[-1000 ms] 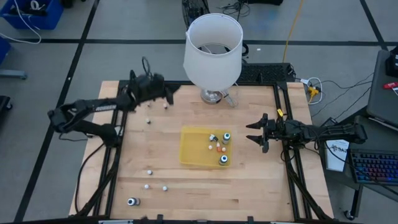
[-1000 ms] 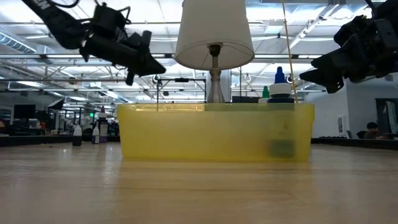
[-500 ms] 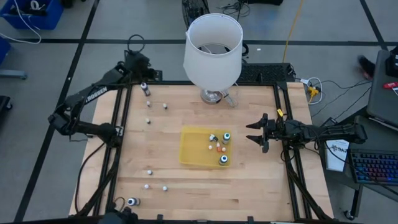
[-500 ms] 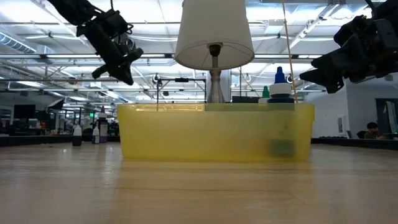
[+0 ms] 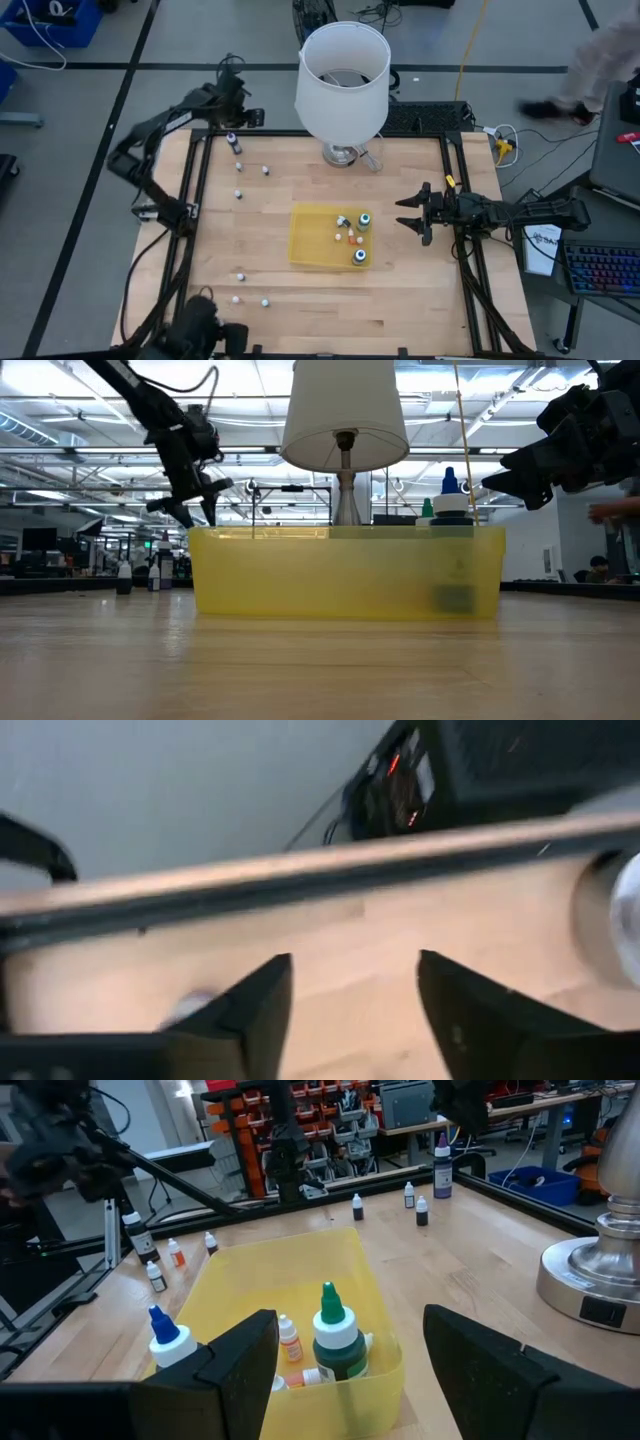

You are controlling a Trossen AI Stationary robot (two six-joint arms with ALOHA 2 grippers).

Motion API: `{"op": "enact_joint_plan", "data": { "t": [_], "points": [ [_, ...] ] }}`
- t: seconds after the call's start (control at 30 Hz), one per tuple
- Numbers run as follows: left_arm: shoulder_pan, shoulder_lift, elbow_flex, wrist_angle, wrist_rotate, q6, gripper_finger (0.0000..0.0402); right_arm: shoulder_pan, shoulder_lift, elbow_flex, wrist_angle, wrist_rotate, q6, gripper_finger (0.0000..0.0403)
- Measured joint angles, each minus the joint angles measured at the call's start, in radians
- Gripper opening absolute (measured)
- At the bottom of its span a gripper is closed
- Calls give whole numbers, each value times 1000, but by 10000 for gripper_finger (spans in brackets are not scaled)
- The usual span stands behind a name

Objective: Pick & Place food coloring
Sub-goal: Put the purple food coloring bottle into the yellow bin

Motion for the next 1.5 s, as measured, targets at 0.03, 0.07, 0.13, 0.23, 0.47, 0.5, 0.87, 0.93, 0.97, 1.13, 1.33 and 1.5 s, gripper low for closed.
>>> {"op": "enact_joint_plan", "data": {
  "t": [0.03, 0.07, 0.13, 0.23, 0.47, 0.5, 0.87, 0.93, 0.97, 1.13, 1.33, 1.5],
  "points": [
    [-1, 29, 43, -54, 0, 14, 234, 0, 0, 0, 0, 0, 0, 238],
    [-1, 55, 85, -103, -1, 35, 248, 0, 0, 0, 0, 0, 0, 238],
    [-2, 96, 165, -184, -16, 71, 272, 0, 0, 0, 0, 0, 0, 238],
    [-2, 129, 257, -286, -74, 118, 296, 0, 0, 0, 0, 0, 0, 238],
    [4, 131, 342, -498, -222, 128, 304, 0, 0, 0, 0, 0, 0, 238],
    [7, 131, 341, -517, -215, 128, 302, 0, 0, 0, 0, 0, 0, 238],
    [-6, 132, 181, -472, -190, 122, 291, 0, 0, 0, 0, 0, 0, 238],
    [-6, 132, 141, -446, -190, 125, 291, 0, 0, 0, 0, 0, 0, 238],
    [-5, 132, 122, -431, -191, 126, 291, 0, 0, 0, 0, 0, 0, 237],
    [-2, 132, 52, -356, -191, 133, 291, 0, 0, 0, 0, 0, 0, 238],
    [-2, 132, 17, -309, -202, 152, 287, 0, 0, 0, 0, 0, 0, 238],
    [-2, 132, 17, -302, -216, 154, 278, 0, 0, 0, 0, 0, 0, 238]
  ]
}}
